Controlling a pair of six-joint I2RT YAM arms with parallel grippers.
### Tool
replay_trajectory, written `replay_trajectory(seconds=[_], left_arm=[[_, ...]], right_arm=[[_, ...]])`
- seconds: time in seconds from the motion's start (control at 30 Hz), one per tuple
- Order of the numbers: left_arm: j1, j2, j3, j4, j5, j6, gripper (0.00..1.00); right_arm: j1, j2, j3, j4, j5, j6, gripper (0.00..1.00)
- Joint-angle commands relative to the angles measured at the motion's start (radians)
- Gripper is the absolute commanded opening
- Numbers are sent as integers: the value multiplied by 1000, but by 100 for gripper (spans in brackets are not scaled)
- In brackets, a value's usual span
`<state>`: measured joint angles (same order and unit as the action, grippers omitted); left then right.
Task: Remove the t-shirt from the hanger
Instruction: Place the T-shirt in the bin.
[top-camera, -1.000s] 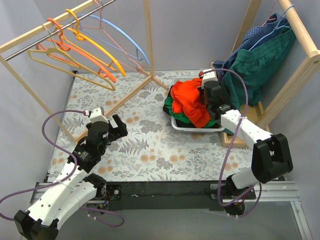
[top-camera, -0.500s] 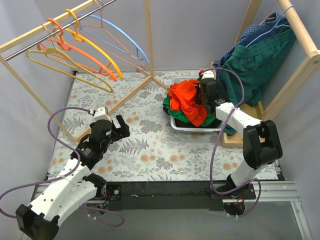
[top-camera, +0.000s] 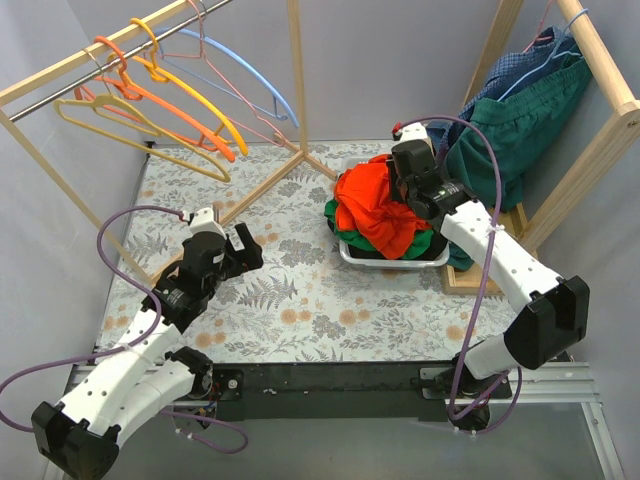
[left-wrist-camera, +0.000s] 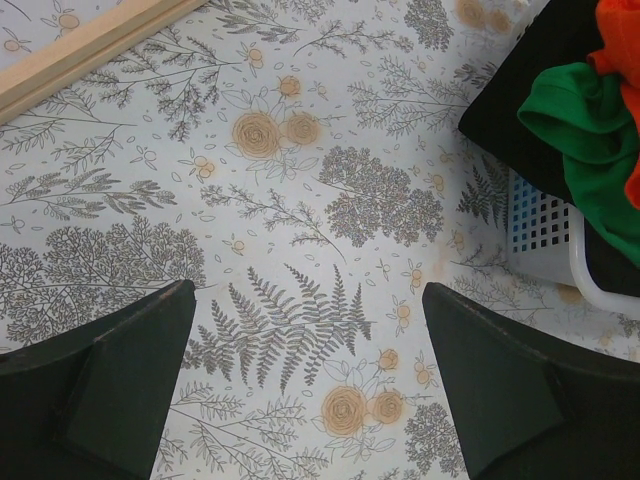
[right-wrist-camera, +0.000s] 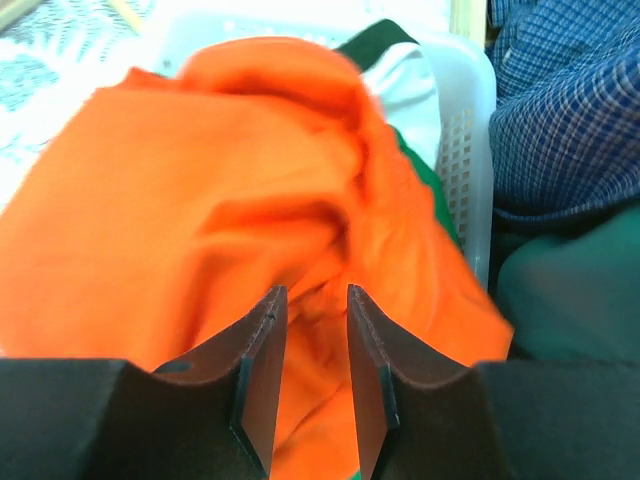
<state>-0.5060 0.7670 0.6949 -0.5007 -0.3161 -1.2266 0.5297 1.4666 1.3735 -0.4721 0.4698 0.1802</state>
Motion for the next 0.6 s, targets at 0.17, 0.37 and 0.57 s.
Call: replay_trajectory(seconds=[0.17,0.37,0.57], left_arm=[[3,14,46,-21,14,16,98],[1,15,49,-16,18,13,98],[1,43,81,-30,-12,-16,98]], right_arm=[[92,-25,61,-67,141,-21,39],[84,17,62,53,52,-73,42],[-14,150,-40,115,-57,-39,42]])
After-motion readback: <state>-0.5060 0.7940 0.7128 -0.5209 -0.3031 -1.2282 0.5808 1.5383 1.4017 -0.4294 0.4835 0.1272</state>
